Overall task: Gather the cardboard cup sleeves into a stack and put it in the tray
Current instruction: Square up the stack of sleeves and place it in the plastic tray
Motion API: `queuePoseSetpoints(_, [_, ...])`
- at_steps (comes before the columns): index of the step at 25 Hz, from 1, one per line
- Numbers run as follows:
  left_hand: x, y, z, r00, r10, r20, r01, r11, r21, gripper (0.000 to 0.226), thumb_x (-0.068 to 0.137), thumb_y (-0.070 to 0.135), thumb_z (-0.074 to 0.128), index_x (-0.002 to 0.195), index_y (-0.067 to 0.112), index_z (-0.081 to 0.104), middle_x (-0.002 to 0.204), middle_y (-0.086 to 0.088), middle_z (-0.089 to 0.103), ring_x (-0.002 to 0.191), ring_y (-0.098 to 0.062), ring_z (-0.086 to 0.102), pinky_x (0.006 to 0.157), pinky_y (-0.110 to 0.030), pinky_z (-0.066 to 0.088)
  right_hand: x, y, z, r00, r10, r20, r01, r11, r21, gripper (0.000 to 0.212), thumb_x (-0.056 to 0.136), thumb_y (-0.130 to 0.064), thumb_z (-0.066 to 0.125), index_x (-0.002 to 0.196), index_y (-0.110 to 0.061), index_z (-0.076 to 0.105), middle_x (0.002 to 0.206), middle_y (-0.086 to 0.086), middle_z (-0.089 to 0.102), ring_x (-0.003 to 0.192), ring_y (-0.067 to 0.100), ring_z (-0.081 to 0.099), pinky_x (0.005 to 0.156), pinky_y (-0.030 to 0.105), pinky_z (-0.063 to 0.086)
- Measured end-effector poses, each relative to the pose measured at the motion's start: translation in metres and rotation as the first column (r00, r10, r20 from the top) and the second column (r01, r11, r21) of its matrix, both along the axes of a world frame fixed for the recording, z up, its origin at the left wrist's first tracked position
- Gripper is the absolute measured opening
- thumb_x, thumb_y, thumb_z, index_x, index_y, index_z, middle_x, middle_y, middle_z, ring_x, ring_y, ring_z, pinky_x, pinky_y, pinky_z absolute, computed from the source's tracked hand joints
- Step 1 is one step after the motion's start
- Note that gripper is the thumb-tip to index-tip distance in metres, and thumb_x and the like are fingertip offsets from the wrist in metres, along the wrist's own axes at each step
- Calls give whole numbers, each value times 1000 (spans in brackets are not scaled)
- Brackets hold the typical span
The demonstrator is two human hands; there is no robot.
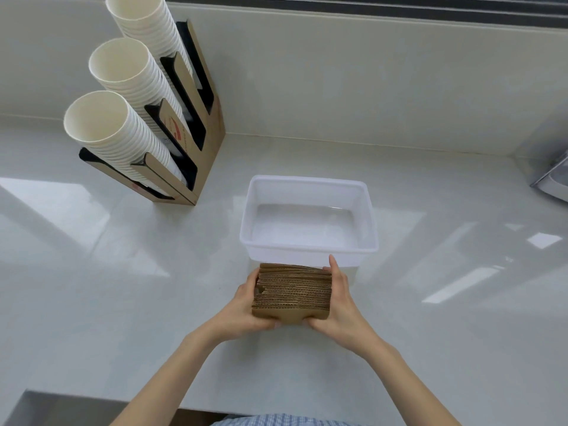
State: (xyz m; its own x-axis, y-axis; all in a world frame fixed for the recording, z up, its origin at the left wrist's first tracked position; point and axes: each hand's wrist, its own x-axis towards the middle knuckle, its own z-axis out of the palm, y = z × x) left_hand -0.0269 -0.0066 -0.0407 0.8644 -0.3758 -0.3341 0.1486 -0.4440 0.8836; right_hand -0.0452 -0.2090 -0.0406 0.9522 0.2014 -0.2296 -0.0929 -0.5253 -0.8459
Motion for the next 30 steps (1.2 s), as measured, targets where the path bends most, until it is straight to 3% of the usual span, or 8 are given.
queuePoseSetpoints(5, [1,-1,-8,995,27,92,-28,1000,10,76,53,29,71,113,54,31,113,14,52,108,-15,54,92,-37,48,-3,-2,-2,984,-138,-112,160,962,222,111,57,-30,76,128,-48,-7,128,-18,32,125,3,33,94,8,34])
queuePoseSetpoints(9, [3,-14,-9,982,65,176,-69,997,16,79,51,29,74,120,38,38,120,7,53,113,-8,53,97,-37,46,-10,5,-3,965,-178,-192,237,905,354,121,45,-43,72,141,-36,-2,132,-16,33,109,-19,37,76,-7,37])
queuePoseSetpoints(12, [7,-16,-11,976,66,209,-80,995,59,86,48,33,73,126,26,37,123,7,50,114,-10,49,101,-39,43,-8,5,-9,969,-154,-192,212,920,330,119,55,-33,76,140,-37,-8,134,-14,33,114,-14,39,78,-9,34])
queuePoseSetpoints(16, [1,-12,-8,980,49,192,-78,986,146,93,41,50,60,124,43,18,118,25,30,114,-6,29,102,-24,27,-8,-5,-19,985,-112,-131,136,972,190,104,71,-12,68,130,-46,-11,137,-13,32,124,2,41,89,-8,29])
queuePoseSetpoints(21, [0,-4,-17,979,-66,191,11,962,274,125,43,60,60,143,17,-3,128,20,23,122,-5,21,108,-27,20,-12,-7,-23,986,-123,-110,137,982,130,100,69,-19,70,128,-50,-4,131,-20,38,118,-16,41,88,-7,30])
queuePoseSetpoints(24, [1,-6,-17,967,-64,246,-4,964,265,108,50,56,63,141,20,16,125,24,27,121,-7,28,106,-28,24,-10,-8,-24,989,-117,-85,126,986,109,95,71,-16,70,127,-50,2,129,-8,44,116,-8,46,87,-6,31])
queuePoseSetpoints(27, [2,-11,-17,948,-24,317,-53,971,234,76,58,50,66,125,28,38,110,38,32,111,-6,36,102,-30,33,-7,-8,-24,990,-134,-34,137,986,95,91,73,-13,72,138,-30,11,118,-20,47,107,-20,45,84,-6,32])
queuePoseSetpoints(30, [4,-11,-16,947,-23,319,-63,965,255,80,53,57,64,124,28,40,109,35,34,110,-7,34,98,-26,31,-6,-10,-22,994,-108,-21,109,992,68,95,73,-17,74,142,-19,9,120,-17,44,107,-9,48,84,-7,31])
